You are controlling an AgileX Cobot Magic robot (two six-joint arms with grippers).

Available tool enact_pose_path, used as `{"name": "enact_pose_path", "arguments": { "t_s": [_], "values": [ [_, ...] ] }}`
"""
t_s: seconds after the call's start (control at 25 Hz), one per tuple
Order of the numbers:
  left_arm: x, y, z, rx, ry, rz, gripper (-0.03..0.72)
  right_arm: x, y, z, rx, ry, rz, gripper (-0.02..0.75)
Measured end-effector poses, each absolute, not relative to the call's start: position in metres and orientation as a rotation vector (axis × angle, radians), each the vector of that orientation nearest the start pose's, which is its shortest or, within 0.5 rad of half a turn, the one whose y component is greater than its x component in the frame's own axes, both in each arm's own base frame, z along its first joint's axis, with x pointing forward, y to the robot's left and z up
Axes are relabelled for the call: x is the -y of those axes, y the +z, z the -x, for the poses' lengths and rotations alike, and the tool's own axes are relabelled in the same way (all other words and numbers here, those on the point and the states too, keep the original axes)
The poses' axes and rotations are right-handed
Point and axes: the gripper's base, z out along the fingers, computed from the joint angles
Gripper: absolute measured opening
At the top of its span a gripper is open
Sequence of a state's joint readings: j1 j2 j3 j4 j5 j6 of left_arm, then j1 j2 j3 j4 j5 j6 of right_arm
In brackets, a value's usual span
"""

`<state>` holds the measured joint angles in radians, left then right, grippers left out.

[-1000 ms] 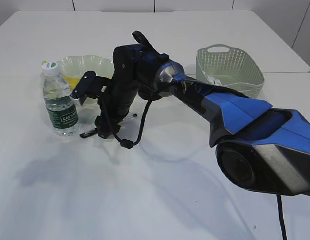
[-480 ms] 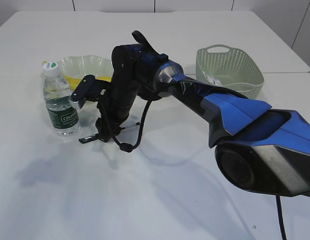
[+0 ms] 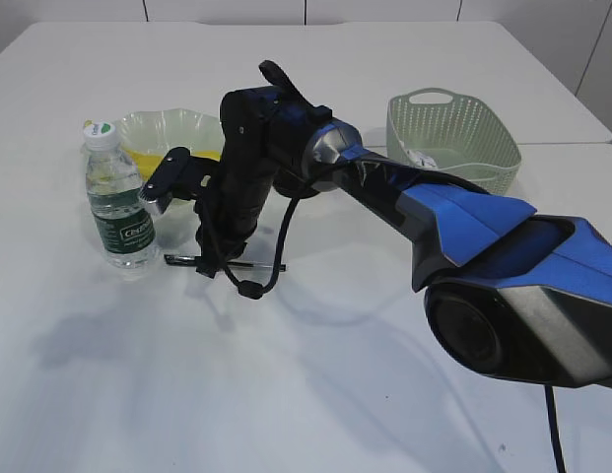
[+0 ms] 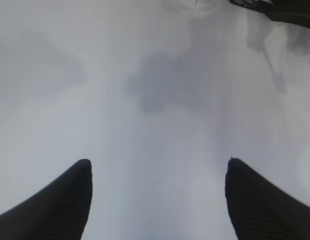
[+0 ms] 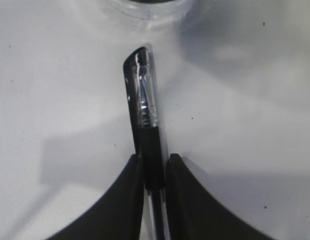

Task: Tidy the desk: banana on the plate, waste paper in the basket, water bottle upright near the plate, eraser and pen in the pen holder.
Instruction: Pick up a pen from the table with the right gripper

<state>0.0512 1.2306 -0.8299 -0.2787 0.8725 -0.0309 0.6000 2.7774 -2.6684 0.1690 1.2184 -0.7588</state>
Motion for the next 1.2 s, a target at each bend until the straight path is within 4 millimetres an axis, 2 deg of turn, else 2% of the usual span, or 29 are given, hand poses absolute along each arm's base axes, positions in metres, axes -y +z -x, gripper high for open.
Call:
{"name": "enact_pose_path", "arguments": {
  "t_s": [0.24, 1.2],
  "values": [
    [0.0078, 0.2639, -0.2231, -2.721, -0.336, 0.301, 0.591, -0.3269, 0.1191, -0.4528, -2.235, 0.204, 1.679, 0.05],
    [0.0078, 0.2639, -0.2231, -2.721, -0.336, 0.301, 0.591, -0.3268, 0.1191, -0.4529, -2.243, 0.203, 1.67, 0.047]
  ]
}}
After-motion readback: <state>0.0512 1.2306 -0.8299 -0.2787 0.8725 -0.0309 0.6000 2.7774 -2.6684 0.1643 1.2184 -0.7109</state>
